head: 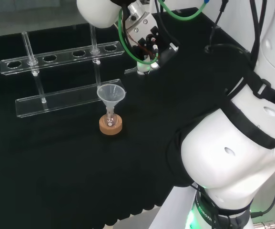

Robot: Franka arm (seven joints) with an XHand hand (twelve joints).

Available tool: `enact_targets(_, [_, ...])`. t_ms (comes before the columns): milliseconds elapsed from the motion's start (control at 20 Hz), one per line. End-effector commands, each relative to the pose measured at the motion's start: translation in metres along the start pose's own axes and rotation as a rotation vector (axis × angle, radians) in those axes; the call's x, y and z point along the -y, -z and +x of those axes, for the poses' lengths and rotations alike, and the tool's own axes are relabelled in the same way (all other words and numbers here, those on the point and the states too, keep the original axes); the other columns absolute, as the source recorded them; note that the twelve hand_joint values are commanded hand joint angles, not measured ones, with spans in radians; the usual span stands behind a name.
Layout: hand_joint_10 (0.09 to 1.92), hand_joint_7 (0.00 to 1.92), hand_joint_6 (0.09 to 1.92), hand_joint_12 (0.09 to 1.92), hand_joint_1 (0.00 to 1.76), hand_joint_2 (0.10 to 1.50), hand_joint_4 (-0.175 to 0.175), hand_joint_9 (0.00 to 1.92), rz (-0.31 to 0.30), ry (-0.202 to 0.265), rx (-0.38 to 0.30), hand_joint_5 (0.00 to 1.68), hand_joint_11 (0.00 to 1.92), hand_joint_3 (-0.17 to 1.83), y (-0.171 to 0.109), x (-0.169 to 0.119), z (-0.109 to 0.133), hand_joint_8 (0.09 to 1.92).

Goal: Pour all the NaCl from the weighing funnel into the round-bottom flask.

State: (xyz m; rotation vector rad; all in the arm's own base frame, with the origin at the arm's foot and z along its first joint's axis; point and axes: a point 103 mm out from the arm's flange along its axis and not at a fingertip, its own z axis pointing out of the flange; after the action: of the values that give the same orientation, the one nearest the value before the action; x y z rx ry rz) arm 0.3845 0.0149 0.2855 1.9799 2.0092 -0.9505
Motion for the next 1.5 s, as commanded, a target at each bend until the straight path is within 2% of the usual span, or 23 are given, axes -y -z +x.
enact_targets(50, [0.36,0.62,0.84,1.11,1.09,0.7,0.175,0.95,-0.003,0.003,0.01,1.18,0.73,0.66,0.005,0.01,0.01,0.63])
enact_targets(200, [0.36,0.62,0.84,1.11,1.09,0.7,0.175,0.95,-0.014,0.005,0.004,1.18,0.73,0.66,0.0,0.017,0.009,0.63])
enact_targets(450, [0.36,0.62,0.84,1.1,1.09,0.7,0.175,0.95,0.004,0.03,0.056,1.18,0.73,0.66,0.002,0.02,0.021,0.63])
enact_targets(650, [0.36,0.62,0.84,1.1,1.09,0.69,0.175,0.95,-0.011,0.047,0.059,1.18,0.73,0.66,0.001,0.021,0.026,0.63])
enact_targets(1050, [0.35,0.61,0.84,1.1,1.09,0.69,0.175,0.95,-0.014,0.057,0.092,1.18,0.73,0.66,0.001,0.026,0.032,0.63])
enact_targets(1250, [0.35,0.61,0.84,1.1,1.09,0.69,0.175,0.95,-0.023,0.068,0.143,1.18,0.73,0.66,0.007,0.027,0.04,0.63])
enact_targets(1500, [0.35,0.6,0.84,1.1,1.09,0.69,0.175,0.95,-0.015,0.075,0.159,1.18,0.73,0.66,0.006,0.023,0.046,0.63])
